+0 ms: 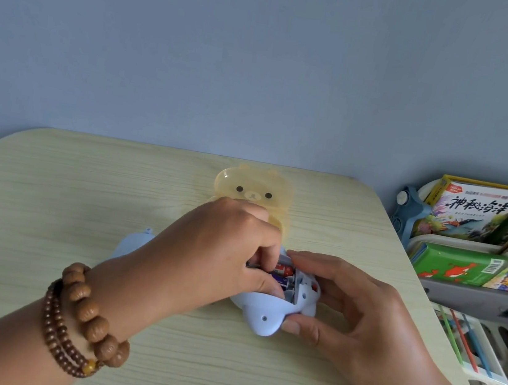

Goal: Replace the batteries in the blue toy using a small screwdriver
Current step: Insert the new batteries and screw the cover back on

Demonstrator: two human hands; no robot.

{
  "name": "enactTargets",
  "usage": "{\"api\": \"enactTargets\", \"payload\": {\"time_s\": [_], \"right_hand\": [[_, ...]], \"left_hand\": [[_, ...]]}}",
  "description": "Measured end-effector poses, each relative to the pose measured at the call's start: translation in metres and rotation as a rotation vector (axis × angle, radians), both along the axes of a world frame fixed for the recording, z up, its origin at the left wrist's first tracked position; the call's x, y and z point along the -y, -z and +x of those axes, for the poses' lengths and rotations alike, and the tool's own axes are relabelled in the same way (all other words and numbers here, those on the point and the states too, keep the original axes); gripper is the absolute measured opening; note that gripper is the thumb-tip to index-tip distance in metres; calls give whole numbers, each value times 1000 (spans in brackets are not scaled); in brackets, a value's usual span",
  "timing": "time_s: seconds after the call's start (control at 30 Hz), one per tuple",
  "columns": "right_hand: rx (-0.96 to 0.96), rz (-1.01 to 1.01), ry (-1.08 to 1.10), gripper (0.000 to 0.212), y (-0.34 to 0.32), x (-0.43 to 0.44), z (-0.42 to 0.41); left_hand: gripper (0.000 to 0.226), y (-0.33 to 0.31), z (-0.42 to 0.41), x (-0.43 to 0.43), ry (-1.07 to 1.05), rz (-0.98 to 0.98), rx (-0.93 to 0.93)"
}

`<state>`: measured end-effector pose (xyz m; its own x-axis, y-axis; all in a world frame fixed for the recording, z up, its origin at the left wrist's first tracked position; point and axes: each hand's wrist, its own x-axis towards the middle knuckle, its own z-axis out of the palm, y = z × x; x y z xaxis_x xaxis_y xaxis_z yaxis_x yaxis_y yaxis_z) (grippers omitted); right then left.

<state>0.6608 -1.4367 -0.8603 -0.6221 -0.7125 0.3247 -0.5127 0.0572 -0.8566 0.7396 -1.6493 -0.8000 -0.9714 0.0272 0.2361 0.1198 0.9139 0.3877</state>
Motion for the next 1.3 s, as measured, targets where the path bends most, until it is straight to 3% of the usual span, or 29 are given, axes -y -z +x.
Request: {"api": "enactTargets", "payload": {"time_s": [0.17,0.53,0.83,0.93,1.17,1.3], "right_hand": [[10,-8,-8,62,2,0,-1],[16,-14,-21,62,3,0,-2],[20,-20,-30,62,3,0,-1],[21,3,-19,64,3,0,-1],[-6,20,3,63,3,-1,-1],[1,26,-11,63,1,0,0]], "left_hand": [[23,-14,7,11,-88,303,57],[28,-10,2,14,-268,460,345],[29,-6,4,12,-272,439,329],[41,-11,14,24,-276,451,293],[62,-12,36,30,-211,76,395],[54,4,34,27,-188,80,331]]}}
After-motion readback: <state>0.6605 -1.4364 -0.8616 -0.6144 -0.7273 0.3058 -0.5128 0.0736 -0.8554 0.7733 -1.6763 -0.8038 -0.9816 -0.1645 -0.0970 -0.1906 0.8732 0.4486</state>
